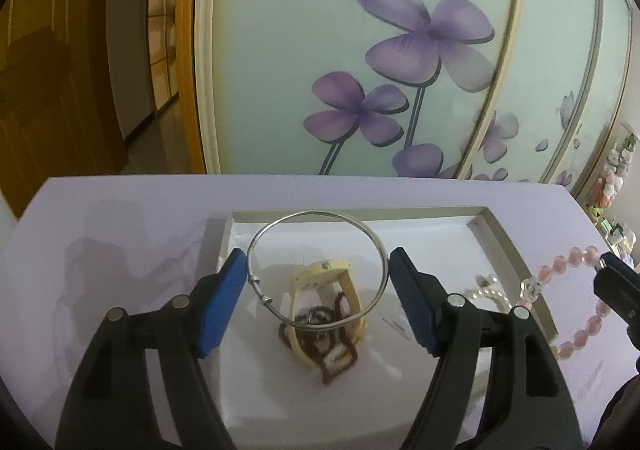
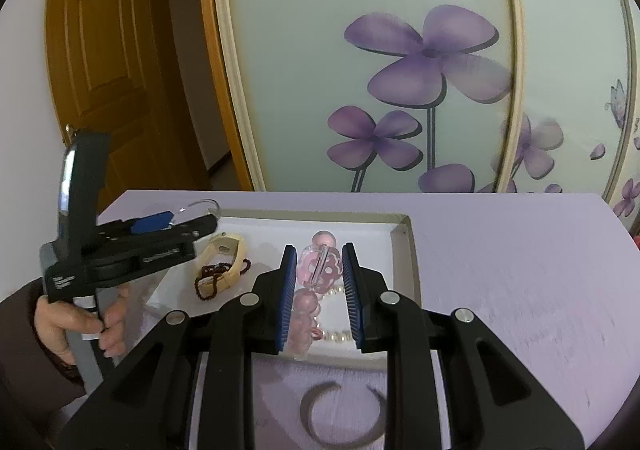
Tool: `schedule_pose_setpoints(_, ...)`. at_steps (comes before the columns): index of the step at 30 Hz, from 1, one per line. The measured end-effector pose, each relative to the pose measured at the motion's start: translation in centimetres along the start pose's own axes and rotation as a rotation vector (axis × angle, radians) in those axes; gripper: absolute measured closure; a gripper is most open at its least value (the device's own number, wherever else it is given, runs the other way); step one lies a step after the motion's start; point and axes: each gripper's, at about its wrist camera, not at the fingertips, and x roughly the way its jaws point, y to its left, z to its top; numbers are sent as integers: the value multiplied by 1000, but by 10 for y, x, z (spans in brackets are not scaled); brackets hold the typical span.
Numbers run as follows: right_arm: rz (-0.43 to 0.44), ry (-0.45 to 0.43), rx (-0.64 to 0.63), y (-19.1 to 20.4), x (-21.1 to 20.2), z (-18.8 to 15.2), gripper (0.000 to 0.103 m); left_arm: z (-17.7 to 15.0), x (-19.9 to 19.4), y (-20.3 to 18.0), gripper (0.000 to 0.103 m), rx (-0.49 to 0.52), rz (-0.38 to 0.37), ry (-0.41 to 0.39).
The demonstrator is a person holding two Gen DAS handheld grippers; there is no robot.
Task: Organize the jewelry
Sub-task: 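Carry the bangle with the left tool while the right tool carries the pink bracelet over the tray, then lower the bangle into the tray and open the left tool while the right tool releases the pink bracelet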
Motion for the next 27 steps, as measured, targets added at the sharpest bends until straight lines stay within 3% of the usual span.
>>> schedule_pose_setpoints(17, 0, 39, 0, -1, 28, 1, 79, 3, 43, 1, 29, -17, -30, 57)
schedule_pose_setpoints(27, -1, 38, 2, -2, 30, 3, 79, 2, 29, 2, 29, -9, -26, 33)
